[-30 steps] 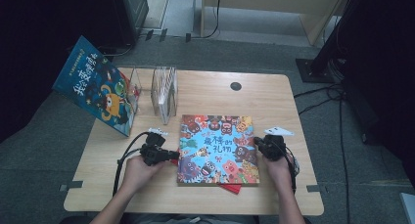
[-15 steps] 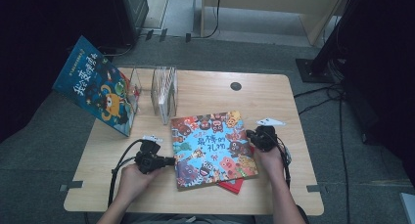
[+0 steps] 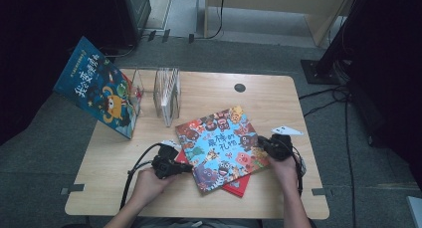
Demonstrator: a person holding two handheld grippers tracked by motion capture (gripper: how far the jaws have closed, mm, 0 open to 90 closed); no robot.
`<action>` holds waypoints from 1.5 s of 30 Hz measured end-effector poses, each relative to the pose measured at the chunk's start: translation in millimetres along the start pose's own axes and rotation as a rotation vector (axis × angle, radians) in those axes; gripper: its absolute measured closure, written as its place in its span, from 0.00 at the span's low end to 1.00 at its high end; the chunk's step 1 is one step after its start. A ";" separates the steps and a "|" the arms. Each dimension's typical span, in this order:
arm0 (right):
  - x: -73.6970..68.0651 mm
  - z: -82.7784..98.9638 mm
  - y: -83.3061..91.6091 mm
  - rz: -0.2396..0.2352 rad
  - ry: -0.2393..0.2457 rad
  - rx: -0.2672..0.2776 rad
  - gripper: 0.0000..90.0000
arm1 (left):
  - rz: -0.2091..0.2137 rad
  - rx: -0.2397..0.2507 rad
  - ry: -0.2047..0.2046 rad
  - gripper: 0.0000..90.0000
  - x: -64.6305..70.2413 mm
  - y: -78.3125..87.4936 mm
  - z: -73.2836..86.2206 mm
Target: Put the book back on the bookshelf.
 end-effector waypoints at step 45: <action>29.4 27.0 14.4 0.051 -0.051 -0.033 1.00 | -0.200 0.120 0.046 0.92 -69.7 57.0 -27.3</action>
Point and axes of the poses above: each handheld gripper's, and its own axes: y roughly backward along the jaws, z roughly out of its underside, x roughly to its right, the point moved 9 cm from there along -y, roughly forward along the jaws, and after that the axes turned 9 degrees about z, right-handed, at the moved point
